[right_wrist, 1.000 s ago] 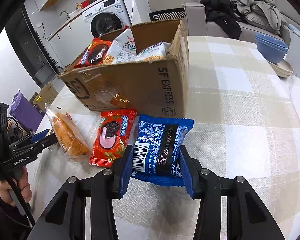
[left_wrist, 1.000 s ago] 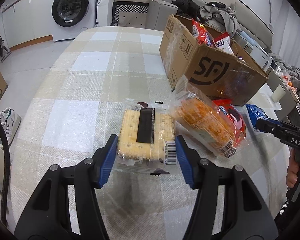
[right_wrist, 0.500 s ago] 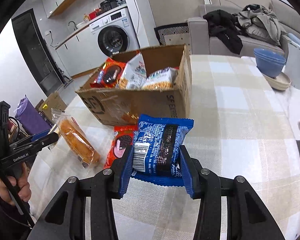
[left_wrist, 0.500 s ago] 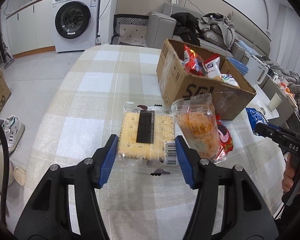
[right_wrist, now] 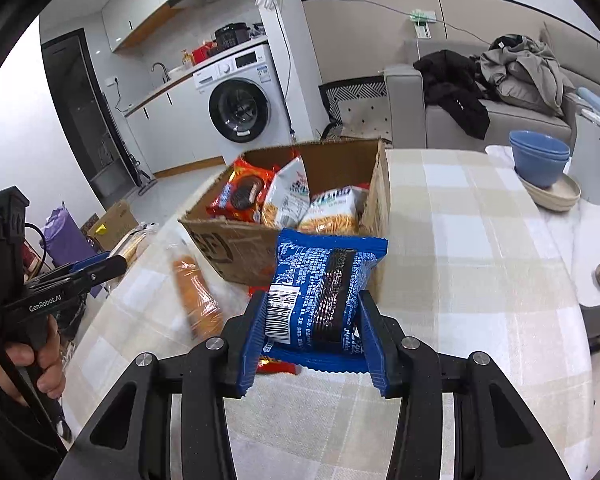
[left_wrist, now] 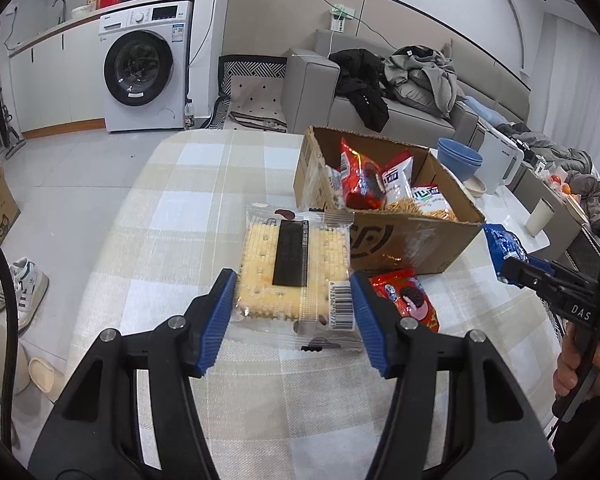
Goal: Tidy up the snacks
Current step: 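Lift the cracker pack and blue wafer pack and carry them over the box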
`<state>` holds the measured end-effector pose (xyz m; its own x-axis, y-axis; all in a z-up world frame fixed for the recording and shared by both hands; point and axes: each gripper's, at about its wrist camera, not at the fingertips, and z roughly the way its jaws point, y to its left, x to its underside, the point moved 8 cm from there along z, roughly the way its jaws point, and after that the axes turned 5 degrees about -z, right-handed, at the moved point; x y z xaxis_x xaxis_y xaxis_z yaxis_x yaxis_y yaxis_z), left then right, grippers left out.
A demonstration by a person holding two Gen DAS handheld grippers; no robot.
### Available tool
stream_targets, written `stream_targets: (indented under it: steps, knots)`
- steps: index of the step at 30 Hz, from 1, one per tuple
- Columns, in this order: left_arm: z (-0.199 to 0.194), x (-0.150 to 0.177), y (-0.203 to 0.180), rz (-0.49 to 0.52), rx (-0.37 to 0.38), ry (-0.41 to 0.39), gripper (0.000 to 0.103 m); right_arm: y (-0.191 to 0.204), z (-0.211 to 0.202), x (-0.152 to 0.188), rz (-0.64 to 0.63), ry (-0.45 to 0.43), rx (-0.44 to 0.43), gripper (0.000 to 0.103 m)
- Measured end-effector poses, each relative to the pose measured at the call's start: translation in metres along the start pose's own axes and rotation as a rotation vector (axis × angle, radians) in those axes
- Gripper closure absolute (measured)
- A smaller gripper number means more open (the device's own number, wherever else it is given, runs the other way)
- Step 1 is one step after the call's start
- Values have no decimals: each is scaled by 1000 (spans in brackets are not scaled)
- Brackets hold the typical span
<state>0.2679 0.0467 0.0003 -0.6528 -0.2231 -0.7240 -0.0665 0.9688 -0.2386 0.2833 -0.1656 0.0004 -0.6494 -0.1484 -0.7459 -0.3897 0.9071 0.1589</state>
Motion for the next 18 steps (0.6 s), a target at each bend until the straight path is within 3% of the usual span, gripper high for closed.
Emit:
stream_targets:
  steps: [18]
  knots:
    - [-19, -22, -11, 19, 22, -37, 48, 16, -23, -30, -41, -78, 1, 58]
